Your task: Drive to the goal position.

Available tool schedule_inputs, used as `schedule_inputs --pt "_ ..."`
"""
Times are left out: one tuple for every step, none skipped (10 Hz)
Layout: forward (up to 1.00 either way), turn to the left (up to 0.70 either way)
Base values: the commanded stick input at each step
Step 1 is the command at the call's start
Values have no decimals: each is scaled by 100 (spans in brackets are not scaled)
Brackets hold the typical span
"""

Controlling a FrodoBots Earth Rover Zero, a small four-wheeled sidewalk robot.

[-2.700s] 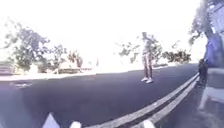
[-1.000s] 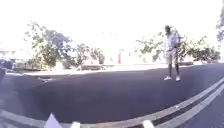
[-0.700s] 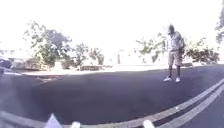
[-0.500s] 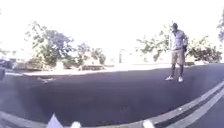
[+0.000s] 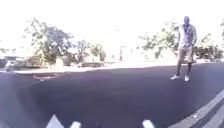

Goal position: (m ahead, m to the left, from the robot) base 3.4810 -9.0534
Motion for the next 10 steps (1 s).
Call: schedule_inputs --pt "70 0" --pt "70 0" --pt "70 0" --pt "70 0" --pt "70 0" --pt "70 0" --pt "70 0" --pt "70 0" --pt "70 0" --pt "70 0"
